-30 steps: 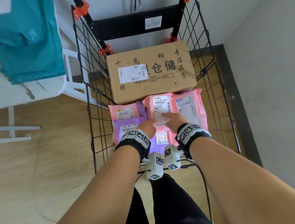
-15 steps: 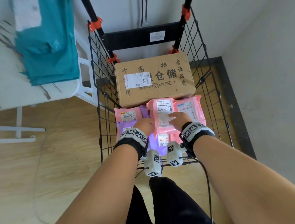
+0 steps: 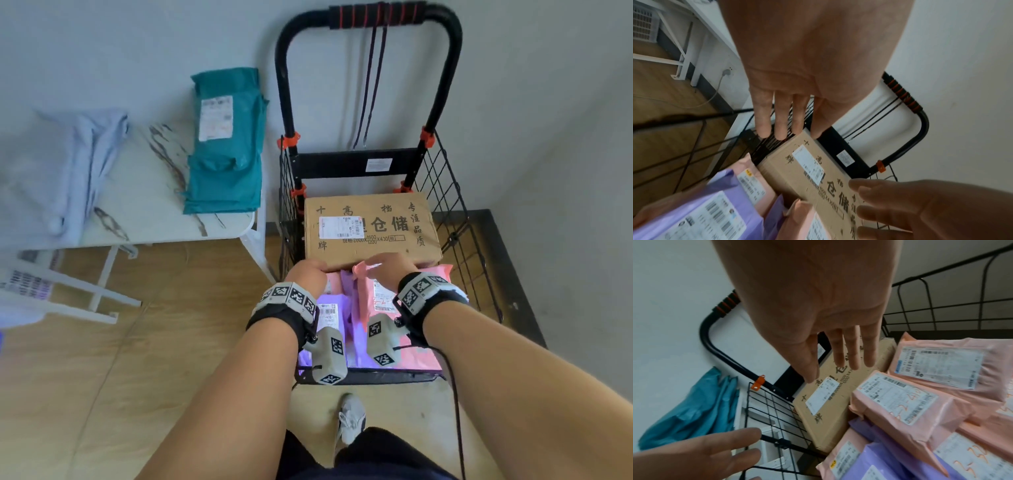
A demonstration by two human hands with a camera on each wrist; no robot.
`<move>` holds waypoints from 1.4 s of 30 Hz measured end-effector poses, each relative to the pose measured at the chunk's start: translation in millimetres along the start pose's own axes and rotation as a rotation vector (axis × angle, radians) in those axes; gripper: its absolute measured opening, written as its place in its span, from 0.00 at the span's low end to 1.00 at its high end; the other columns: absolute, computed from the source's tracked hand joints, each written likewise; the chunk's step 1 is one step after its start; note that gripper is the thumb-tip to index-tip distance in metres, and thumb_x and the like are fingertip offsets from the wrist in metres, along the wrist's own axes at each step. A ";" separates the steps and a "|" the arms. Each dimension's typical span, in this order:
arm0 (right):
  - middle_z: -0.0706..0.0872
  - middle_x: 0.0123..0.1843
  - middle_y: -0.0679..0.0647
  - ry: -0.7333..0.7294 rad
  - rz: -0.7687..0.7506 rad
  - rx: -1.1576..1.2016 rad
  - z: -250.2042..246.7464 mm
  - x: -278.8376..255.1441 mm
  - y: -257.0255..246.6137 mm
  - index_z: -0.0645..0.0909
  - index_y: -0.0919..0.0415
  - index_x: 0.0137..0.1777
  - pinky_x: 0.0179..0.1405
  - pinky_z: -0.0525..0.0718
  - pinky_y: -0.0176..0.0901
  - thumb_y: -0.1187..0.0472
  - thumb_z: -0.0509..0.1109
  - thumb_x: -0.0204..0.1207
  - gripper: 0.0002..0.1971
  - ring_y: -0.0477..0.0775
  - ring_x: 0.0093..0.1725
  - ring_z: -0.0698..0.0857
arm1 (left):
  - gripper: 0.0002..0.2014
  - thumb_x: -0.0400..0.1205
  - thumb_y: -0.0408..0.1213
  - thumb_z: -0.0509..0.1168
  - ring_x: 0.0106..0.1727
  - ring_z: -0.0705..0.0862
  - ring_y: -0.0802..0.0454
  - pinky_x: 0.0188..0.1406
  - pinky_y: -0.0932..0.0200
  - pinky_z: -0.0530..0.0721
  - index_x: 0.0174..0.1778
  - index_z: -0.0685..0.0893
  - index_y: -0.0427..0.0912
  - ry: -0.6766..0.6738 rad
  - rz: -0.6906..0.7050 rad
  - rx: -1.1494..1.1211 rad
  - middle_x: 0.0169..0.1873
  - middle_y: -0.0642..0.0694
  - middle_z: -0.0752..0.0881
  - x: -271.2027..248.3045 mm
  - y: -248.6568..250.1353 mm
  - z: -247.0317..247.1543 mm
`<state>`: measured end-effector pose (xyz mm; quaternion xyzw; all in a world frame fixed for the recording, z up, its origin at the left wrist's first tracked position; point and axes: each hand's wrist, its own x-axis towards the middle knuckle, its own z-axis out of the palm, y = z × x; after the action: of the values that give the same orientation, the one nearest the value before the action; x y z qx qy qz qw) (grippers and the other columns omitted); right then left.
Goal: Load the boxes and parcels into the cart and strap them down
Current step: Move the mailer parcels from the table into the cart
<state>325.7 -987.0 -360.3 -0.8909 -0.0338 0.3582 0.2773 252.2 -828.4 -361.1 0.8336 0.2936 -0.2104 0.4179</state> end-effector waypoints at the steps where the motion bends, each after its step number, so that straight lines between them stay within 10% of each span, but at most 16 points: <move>1: 0.83 0.68 0.56 -0.004 -0.006 0.008 1.7 -2.7 -8.4 0.81 0.58 0.69 0.64 0.78 0.43 0.58 0.68 0.80 0.18 0.49 0.55 0.80 | 0.19 0.84 0.28 0.56 0.70 0.77 0.44 0.69 0.58 0.74 0.70 0.81 0.42 0.009 0.007 -0.005 0.70 0.44 0.79 -4.2 -3.4 -9.2; 7: 0.82 0.70 0.57 0.013 -0.040 0.011 21.4 -23.8 -75.3 0.78 0.57 0.72 0.64 0.77 0.42 0.61 0.68 0.80 0.20 0.57 0.70 0.80 | 0.20 0.84 0.30 0.56 0.69 0.78 0.44 0.70 0.54 0.76 0.70 0.80 0.45 0.093 0.043 0.034 0.71 0.44 0.78 -25.6 -37.2 -76.5; 19: 0.79 0.73 0.56 0.109 -0.147 -0.022 130.9 -55.0 -233.7 0.77 0.59 0.74 0.69 0.76 0.46 0.59 0.68 0.80 0.22 0.57 0.70 0.78 | 0.20 0.84 0.31 0.55 0.71 0.77 0.45 0.71 0.54 0.74 0.71 0.79 0.45 0.244 0.101 0.082 0.72 0.45 0.77 -48.6 -140.6 -230.7; 25: 0.79 0.72 0.55 0.171 -0.125 0.048 159.8 -52.8 -277.2 0.74 0.56 0.76 0.55 0.74 0.39 0.57 0.70 0.78 0.25 0.53 0.63 0.80 | 0.22 0.84 0.30 0.54 0.72 0.76 0.46 0.70 0.56 0.72 0.73 0.78 0.45 0.233 0.157 0.057 0.73 0.45 0.77 -39.7 -163.3 -277.4; 33: 0.81 0.63 0.55 0.229 -0.099 0.116 155.4 -23.0 -297.3 0.69 0.56 0.79 0.30 0.72 0.32 0.57 0.70 0.78 0.29 0.40 0.37 0.76 | 0.22 0.83 0.29 0.54 0.72 0.76 0.44 0.70 0.55 0.72 0.74 0.76 0.44 0.193 0.211 0.048 0.73 0.43 0.76 -4.1 -159.6 -297.0; 42: 0.83 0.66 0.55 0.313 -0.091 0.197 98.3 60.8 -319.2 0.70 0.55 0.77 0.46 0.85 0.44 0.56 0.69 0.74 0.29 0.53 0.53 0.85 | 0.24 0.85 0.32 0.54 0.74 0.73 0.45 0.70 0.57 0.71 0.79 0.69 0.44 0.185 0.211 0.039 0.77 0.45 0.72 79.6 -95.0 -321.0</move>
<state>350.4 -655.7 -290.5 -0.9018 0.0046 0.2040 0.3809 281.7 -494.7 -282.5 0.8837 0.2374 -0.0932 0.3924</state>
